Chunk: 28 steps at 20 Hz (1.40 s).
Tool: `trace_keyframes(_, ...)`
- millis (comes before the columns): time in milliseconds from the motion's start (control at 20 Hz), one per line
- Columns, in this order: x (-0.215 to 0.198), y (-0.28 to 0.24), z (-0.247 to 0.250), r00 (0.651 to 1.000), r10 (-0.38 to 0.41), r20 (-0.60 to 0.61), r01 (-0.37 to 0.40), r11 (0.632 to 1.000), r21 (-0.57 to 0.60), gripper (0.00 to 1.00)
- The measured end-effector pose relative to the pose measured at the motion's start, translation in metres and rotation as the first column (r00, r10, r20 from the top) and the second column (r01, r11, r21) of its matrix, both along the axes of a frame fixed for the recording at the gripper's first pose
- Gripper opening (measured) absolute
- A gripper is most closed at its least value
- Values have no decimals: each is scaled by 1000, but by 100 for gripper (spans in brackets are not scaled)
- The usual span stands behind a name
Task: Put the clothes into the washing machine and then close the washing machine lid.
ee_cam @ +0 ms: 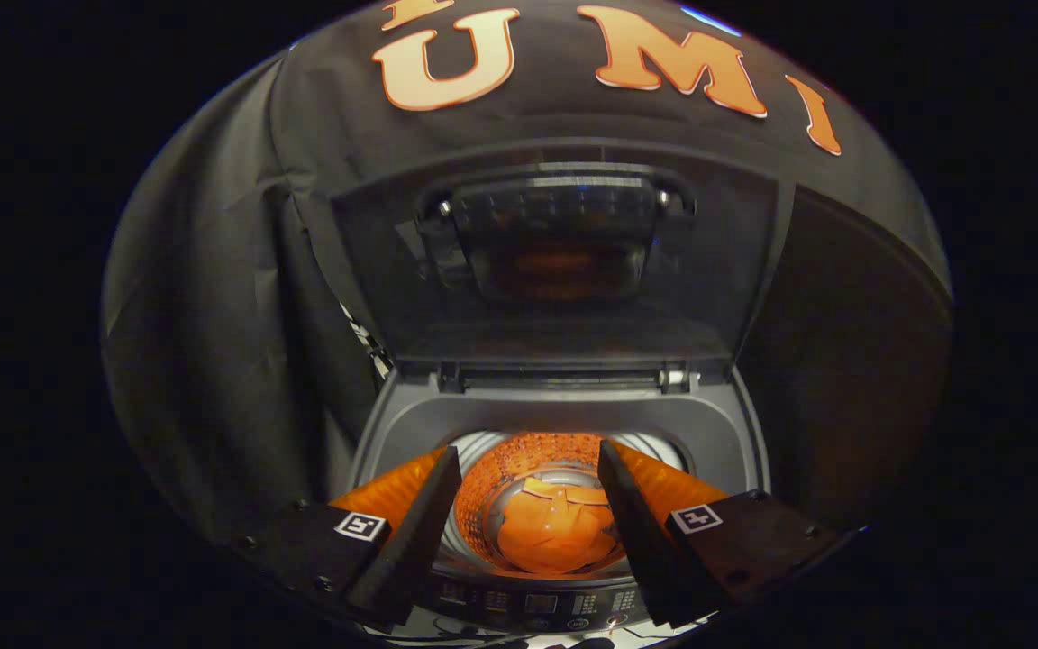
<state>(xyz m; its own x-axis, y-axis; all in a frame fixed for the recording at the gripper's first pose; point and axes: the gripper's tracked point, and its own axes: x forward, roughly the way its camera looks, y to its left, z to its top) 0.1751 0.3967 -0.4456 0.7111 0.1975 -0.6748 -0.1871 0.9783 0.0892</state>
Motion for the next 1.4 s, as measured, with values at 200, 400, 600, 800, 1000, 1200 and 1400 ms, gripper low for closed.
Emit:
trace_keyframes(200,10,15,84,987,19,160,-25,999,34,99)
trace_keyframes(400,17,31,155,967,13,254,-41,993,107,99)
trace_keyframes(600,23,38,209,948,20,318,-54,994,100,99)
trace_keyframes(800,34,38,228,940,20,341,-52,995,86,98)
trace_keyframes(1000,45,38,245,933,31,358,-57,997,61,98)
trace_keyframes(1200,64,36,261,922,43,384,-53,998,16,98)
trace_keyframes(1400,93,33,259,916,46,398,-42,999,-19,98)
